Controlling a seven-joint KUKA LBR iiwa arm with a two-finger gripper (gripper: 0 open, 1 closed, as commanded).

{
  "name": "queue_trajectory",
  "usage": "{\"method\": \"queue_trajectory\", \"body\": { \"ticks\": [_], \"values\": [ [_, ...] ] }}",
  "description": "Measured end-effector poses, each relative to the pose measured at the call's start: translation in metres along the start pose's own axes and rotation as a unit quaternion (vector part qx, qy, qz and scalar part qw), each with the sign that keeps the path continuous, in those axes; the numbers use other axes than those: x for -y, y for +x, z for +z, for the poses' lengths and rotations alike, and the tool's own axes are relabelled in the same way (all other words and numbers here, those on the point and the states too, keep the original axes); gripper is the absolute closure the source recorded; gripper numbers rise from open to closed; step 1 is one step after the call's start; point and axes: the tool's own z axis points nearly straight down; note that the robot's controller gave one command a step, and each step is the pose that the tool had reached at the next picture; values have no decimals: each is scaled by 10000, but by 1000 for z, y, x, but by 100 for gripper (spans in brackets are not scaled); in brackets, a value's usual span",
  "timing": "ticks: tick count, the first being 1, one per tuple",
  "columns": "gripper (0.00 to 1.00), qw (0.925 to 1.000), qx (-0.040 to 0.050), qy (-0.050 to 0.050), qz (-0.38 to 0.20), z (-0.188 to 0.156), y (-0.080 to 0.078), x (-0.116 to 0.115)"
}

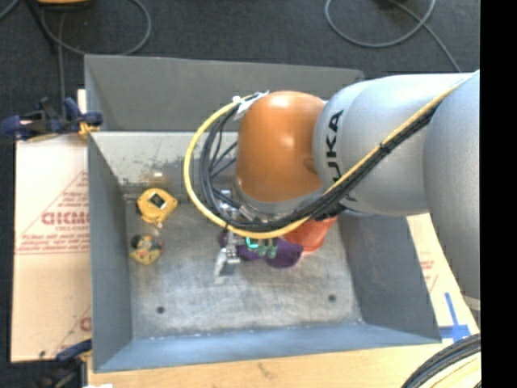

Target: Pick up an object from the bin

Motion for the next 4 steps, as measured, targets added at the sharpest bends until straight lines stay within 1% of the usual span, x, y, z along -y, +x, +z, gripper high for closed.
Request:
{"method": "queue_trajectory", "body": {
  "ticks": [1,2,3,4],
  "values": [
    [0,10000,38,-6,14,-5,-2,0],
    [0,9995,37,2,-313,-6,-1,45],
    [0,9994,71,21,-324,26,-38,57],
    [0,9947,52,-6,-1027,56,-54,61]
  ]
}}
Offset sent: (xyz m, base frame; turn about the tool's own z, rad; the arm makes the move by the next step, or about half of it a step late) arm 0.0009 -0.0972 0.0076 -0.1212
